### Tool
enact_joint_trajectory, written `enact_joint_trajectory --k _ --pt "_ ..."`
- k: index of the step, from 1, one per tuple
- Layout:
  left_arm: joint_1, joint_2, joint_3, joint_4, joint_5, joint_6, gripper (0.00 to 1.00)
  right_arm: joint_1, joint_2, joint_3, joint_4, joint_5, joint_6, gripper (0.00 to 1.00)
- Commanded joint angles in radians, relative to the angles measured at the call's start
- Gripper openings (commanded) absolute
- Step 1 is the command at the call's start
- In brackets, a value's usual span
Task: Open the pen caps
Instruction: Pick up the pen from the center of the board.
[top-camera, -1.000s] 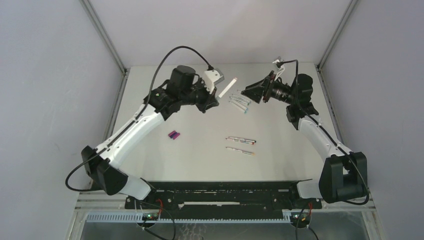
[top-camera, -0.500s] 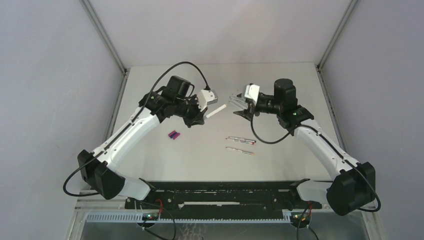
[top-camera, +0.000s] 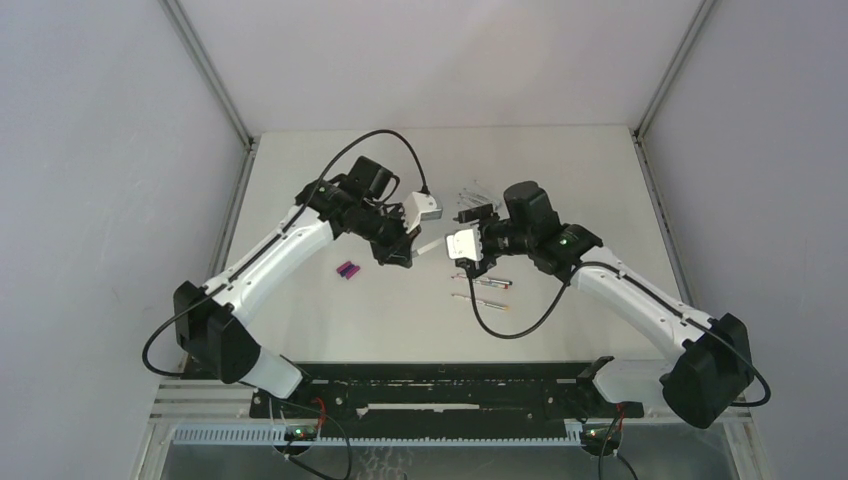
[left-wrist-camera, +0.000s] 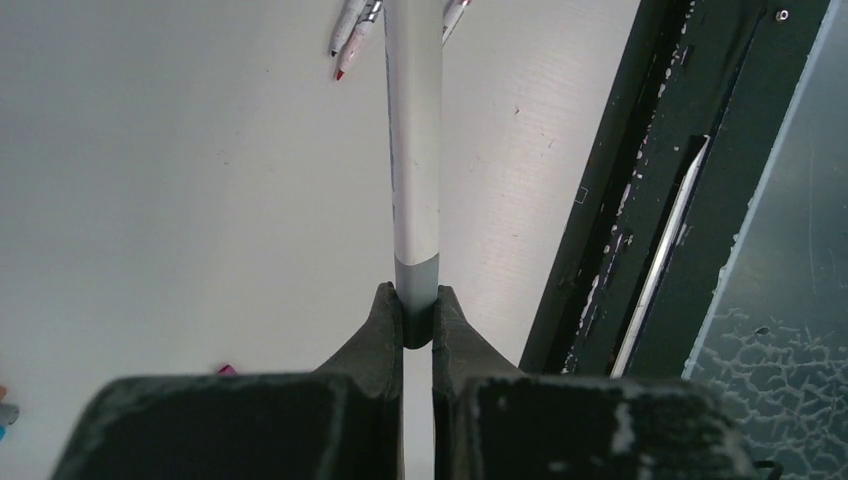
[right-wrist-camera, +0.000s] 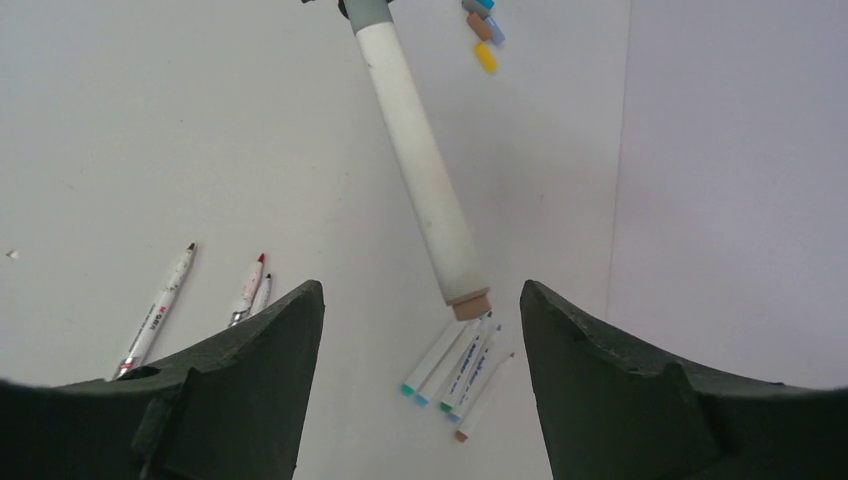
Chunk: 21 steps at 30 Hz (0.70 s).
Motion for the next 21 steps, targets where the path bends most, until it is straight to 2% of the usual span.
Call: enact_joint_trajectory --k 1,7,14,21 --pt "0.000 0.031 0.034 -0.020 0.040 0.011 0.00 0.055 0.003 0.000 -0.004 0.089 -0.083 0.71" --pt "0.001 0.055 0.036 -0.016 0.049 0.000 0.00 0.105 0.023 -0.026 0.005 0.126 -0.119 0.67" --pt "0.001 0.076 0.032 -0.018 0.074 -0.004 0.00 0.128 0.035 -0.027 0.055 0.120 -0.054 0.59" --pt "0.001 0.102 0.049 -0.044 0.102 0.008 0.00 0.177 0.067 -0.045 0.123 0.189 -0.030 0.50"
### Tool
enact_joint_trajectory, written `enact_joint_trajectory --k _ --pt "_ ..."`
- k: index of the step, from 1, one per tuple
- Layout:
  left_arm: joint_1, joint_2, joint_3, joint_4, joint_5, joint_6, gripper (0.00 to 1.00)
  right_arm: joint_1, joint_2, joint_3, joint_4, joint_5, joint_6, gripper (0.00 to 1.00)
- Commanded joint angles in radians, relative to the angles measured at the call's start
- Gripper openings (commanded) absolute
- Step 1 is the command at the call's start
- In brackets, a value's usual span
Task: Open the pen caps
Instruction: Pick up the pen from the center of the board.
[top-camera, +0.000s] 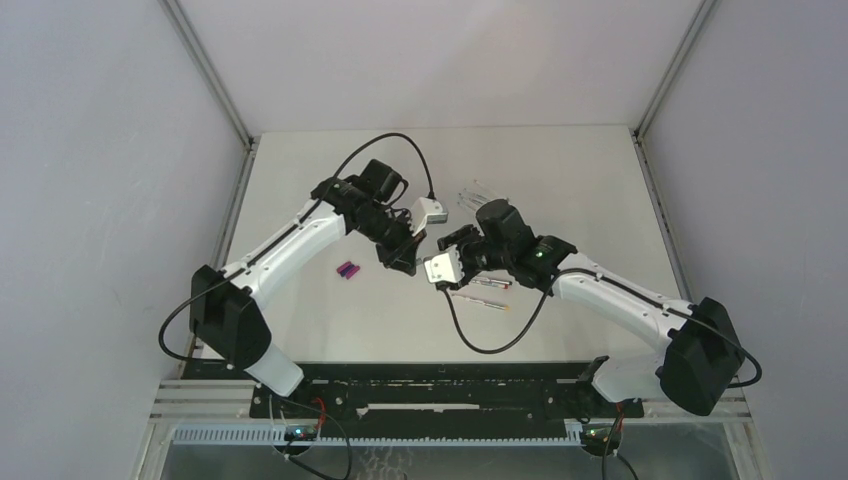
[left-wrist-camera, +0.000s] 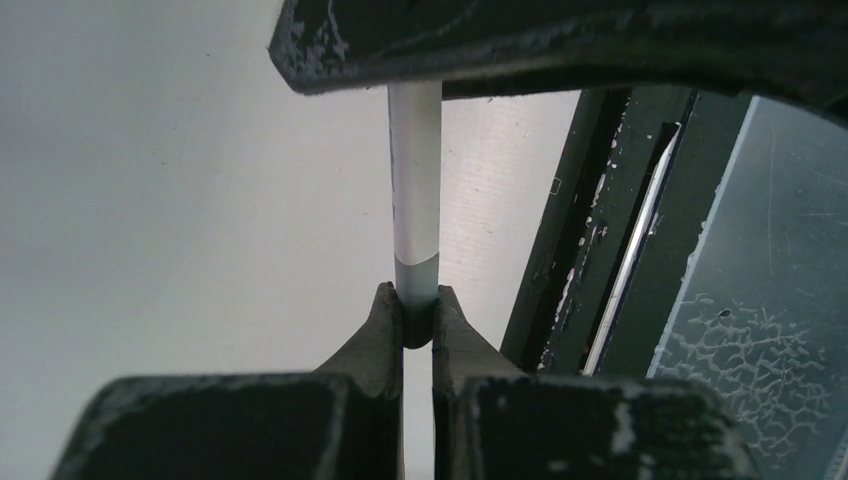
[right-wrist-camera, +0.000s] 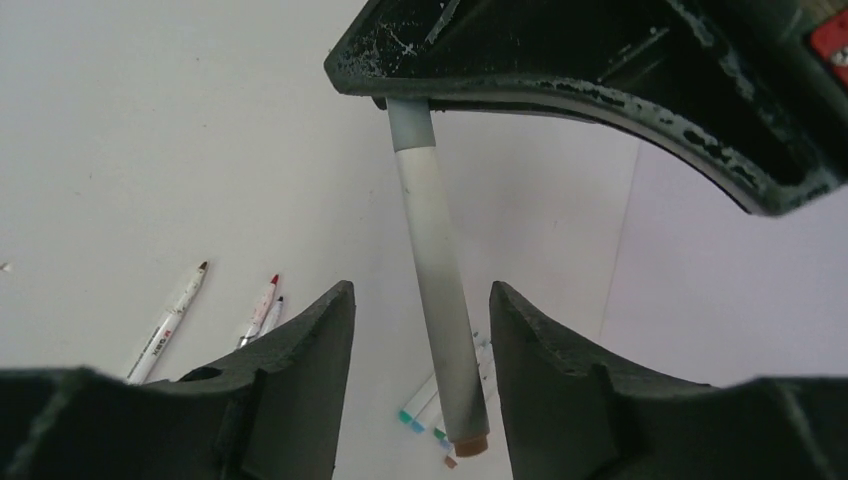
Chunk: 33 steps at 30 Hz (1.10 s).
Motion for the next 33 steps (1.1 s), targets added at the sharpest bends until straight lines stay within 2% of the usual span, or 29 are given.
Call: enact_joint_trajectory --k 1,3,8,12,20,26,33 --pt "0.001 0.009 0.045 -0.021 0.051 0.008 0.00 0.034 0.017 -0.006 0.069 0.050 0.030 0.48" --pt "0.001 0.013 0.046 -0.022 0.055 0.011 0.00 0.041 0.020 -0.006 0.064 0.058 0.017 0.42" --pt "0.001 0.014 0.052 -0.035 0.066 0.022 0.00 0.047 0.028 -0.006 0.031 0.070 -0.027 0.15" --pt "0.000 0.007 0.050 -0.043 0.065 0.037 0.00 0.048 0.030 -0.005 0.020 0.077 -0.044 0.02" --pt "0.000 -0.059 0.008 0.017 -0.016 0.029 0.00 0.048 0.053 0.008 -0.012 0.096 -0.050 0.00" --pt "0.001 -0.123 -0.036 0.044 -0.019 0.034 0.00 0.043 0.063 0.009 -0.008 0.114 -0.048 0.00" --pt "0.001 -0.201 -0.091 0.135 -0.124 0.008 0.00 0.002 0.063 0.026 -0.045 0.054 -0.030 0.00"
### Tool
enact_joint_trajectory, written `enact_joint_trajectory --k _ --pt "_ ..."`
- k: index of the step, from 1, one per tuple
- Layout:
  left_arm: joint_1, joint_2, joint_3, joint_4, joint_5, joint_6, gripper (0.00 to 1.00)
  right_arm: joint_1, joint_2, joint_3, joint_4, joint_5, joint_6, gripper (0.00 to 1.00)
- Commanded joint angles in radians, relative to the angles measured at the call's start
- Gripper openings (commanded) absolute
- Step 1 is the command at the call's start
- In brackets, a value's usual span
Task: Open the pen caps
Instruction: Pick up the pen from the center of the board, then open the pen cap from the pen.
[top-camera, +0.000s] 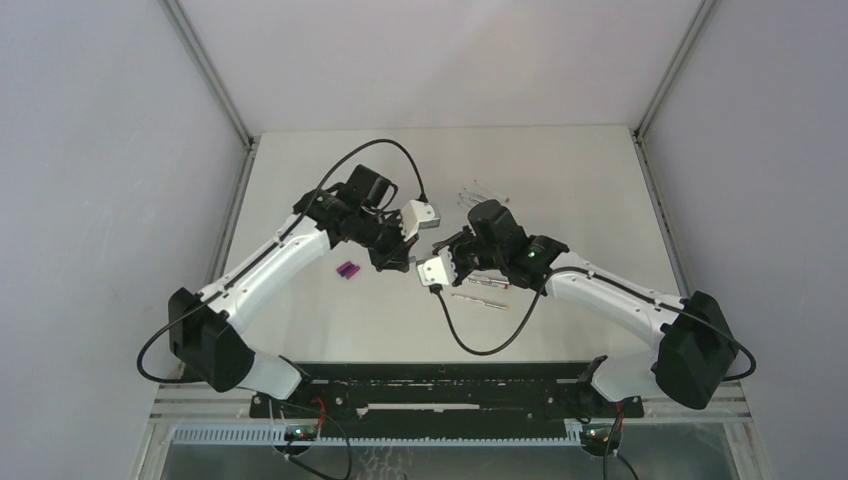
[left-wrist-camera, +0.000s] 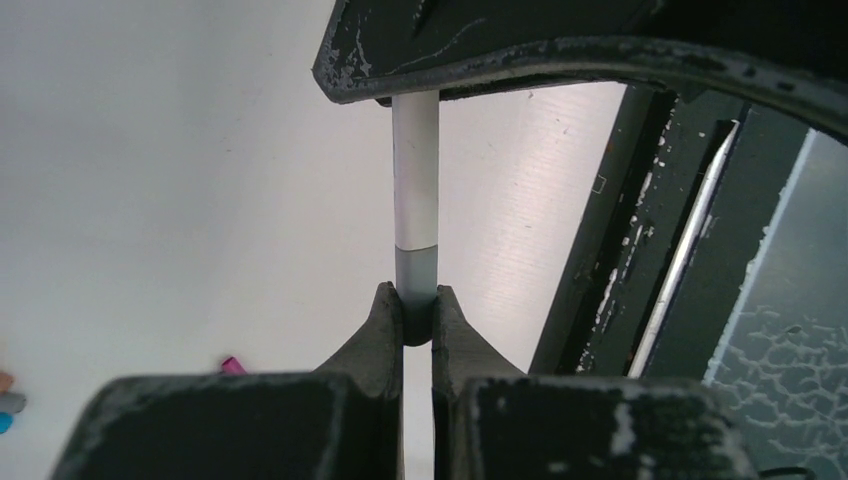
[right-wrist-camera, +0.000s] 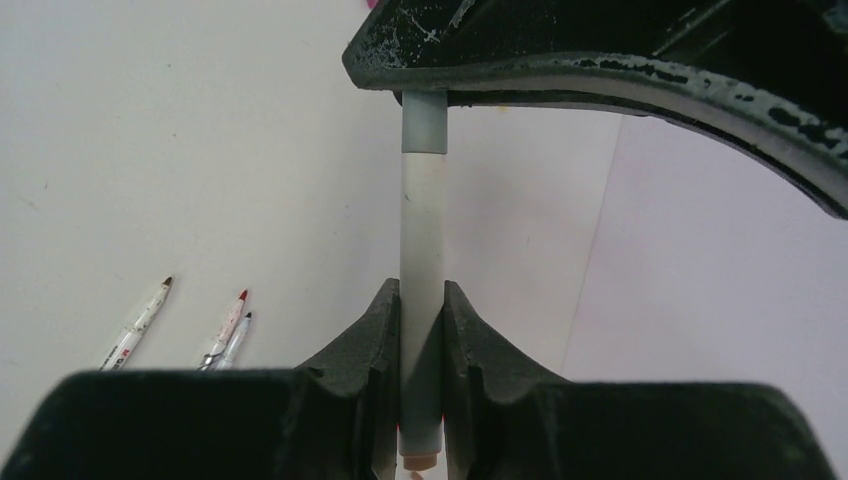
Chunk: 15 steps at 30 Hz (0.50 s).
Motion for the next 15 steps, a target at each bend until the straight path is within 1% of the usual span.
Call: enact_joint_trajectory --k 1,6,9,15 --pt "0.002 -0.100 -0.024 0.095 -0.055 -0.010 0.00 -0.032 0.019 0.017 -0.089 -0.006 0.020 0.00" --pt "0.003 -0.145 -0.051 0.135 -0.077 -0.015 0.00 -0.034 0.027 0.031 -0.110 -0.018 0.028 0.00" --pt "0.003 -0.151 -0.058 0.131 -0.069 -0.014 0.00 -0.034 0.030 0.033 -0.104 -0.001 0.028 0.00" --pt "0.033 -0.106 -0.027 0.071 0.057 -0.007 0.00 -0.040 0.015 0.022 -0.075 0.047 0.016 0.00"
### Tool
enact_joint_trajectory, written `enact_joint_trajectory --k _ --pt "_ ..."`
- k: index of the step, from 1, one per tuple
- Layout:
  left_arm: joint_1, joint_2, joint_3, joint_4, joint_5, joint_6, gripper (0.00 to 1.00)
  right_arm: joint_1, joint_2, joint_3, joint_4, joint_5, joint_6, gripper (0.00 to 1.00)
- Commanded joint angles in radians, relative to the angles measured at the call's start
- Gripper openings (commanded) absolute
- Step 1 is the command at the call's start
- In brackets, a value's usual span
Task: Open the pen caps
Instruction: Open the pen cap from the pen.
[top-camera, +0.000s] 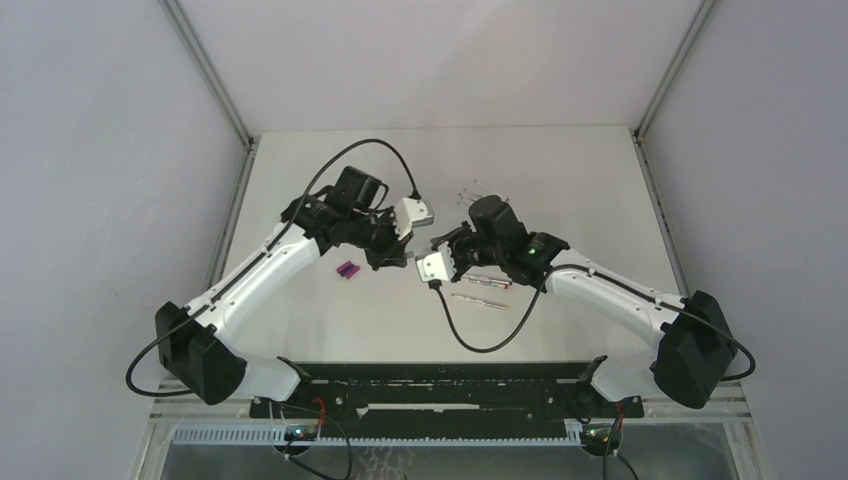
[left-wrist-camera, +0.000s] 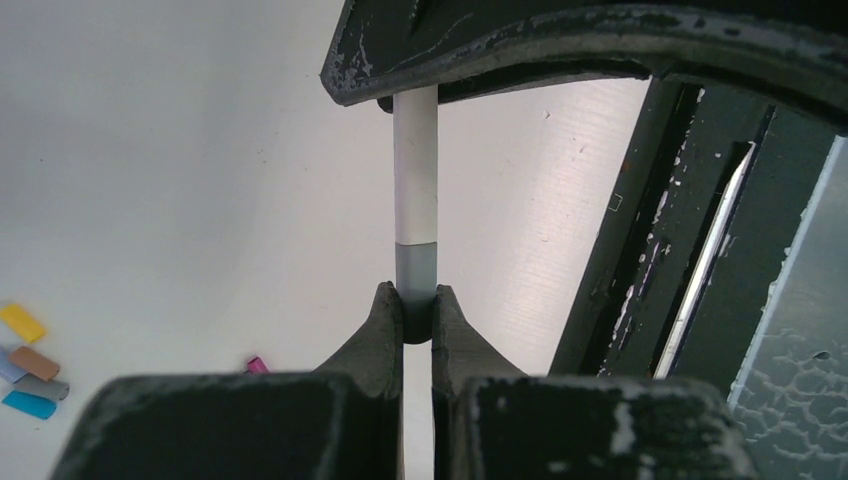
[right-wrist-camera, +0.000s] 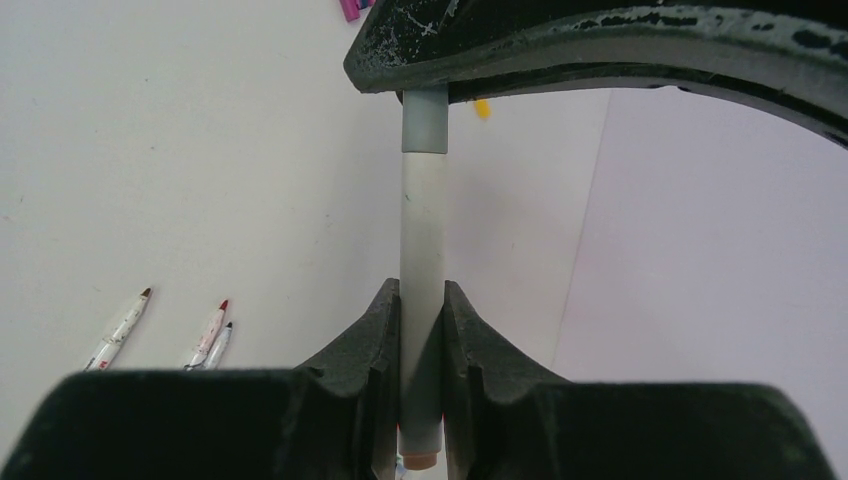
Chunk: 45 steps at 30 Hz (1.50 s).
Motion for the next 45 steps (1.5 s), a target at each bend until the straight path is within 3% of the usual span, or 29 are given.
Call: enact_joint_trajectory --k 1,12,31,45 --pt "0.037 -0.004 0.035 -0.024 0.106 0.004 0.00 -0.025 0.004 -0.011 -0.082 0.082 0.009 0.00" --pt "0.072 0.120 0.133 -0.127 0.214 0.011 0.00 -0.030 -0.020 -0.029 -0.082 0.126 -0.048 0.00" --pt "0.065 0.010 0.043 -0.009 0.044 -0.007 0.00 -0.058 0.002 0.003 -0.165 0.074 -0.052 0.00" --pt "0.117 0.108 0.147 -0.169 0.213 0.026 0.00 -0.087 -0.027 -0.030 -0.087 0.156 -0.074 0.00"
